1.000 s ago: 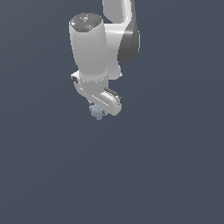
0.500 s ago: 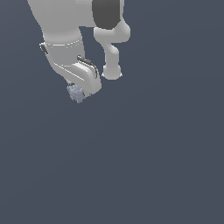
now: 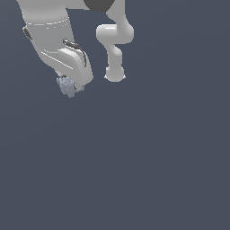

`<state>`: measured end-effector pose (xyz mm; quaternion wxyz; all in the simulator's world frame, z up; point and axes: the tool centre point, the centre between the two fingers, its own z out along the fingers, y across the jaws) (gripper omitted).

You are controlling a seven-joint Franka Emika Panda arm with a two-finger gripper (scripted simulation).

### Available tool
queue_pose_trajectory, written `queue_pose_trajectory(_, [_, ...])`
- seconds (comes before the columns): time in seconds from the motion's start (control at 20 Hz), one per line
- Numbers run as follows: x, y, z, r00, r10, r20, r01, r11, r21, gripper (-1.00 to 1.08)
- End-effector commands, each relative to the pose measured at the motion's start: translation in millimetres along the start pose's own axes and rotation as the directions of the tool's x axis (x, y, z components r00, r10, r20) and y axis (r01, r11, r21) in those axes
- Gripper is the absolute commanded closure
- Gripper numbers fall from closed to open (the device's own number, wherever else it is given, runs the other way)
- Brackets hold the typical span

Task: Pick up the object and move it to a goal position.

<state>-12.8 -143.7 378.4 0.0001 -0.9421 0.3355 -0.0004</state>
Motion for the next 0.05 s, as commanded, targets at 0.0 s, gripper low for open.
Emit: queue_pose_trajectory(0.0, [0.8,1.0,-2.0,1.0,-0.001,0.001,0.001,1.0,0.0,1.08])
